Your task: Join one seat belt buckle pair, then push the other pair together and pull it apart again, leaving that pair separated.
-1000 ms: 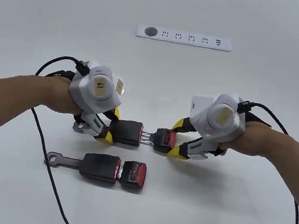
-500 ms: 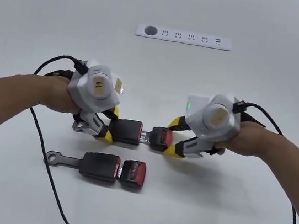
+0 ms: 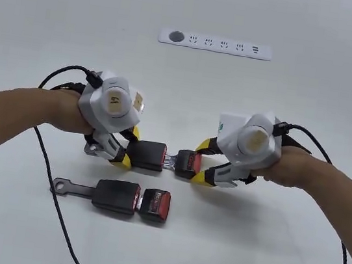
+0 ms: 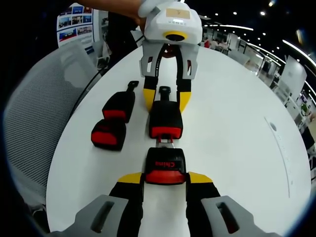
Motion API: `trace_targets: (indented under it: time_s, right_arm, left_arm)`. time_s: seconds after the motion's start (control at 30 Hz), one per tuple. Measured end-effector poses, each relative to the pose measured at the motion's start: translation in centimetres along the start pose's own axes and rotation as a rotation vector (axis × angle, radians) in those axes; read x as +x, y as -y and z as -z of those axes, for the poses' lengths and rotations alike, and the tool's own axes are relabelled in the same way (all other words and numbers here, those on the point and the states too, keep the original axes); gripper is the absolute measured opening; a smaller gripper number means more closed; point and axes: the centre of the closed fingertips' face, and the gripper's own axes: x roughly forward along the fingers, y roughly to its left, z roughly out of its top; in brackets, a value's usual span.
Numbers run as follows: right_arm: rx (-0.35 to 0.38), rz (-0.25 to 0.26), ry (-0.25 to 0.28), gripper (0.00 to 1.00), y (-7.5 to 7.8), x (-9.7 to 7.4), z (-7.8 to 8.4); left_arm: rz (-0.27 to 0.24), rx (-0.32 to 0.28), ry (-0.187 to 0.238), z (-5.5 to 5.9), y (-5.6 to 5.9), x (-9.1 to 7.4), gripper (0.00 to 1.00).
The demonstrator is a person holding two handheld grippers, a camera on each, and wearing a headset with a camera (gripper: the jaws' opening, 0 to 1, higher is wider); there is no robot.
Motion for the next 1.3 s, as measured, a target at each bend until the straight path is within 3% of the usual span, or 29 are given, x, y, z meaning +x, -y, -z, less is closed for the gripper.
trace_targets:
  time_s: [0.53,0.93,1.3]
  right_arm:
    - [0.037,0.014,-0.002,0.28,0.3,0.3,-0.4]
    - [0.053,0.019,-0.009,0.28,0.2,0.3,-0.6]
    - [0.072,0.024,-0.006,0.27,0.1,1.2,-1.3]
  left_arm:
    - [0.002,-0.004,0.003,-0.2,0.1,-0.3,0.31]
    - [0.004,-0.004,0.005,0.6,-0.6,0.1,0.31]
    - [0.001,-0.004,-0.004,0.3,-0.3,0.1,0.3]
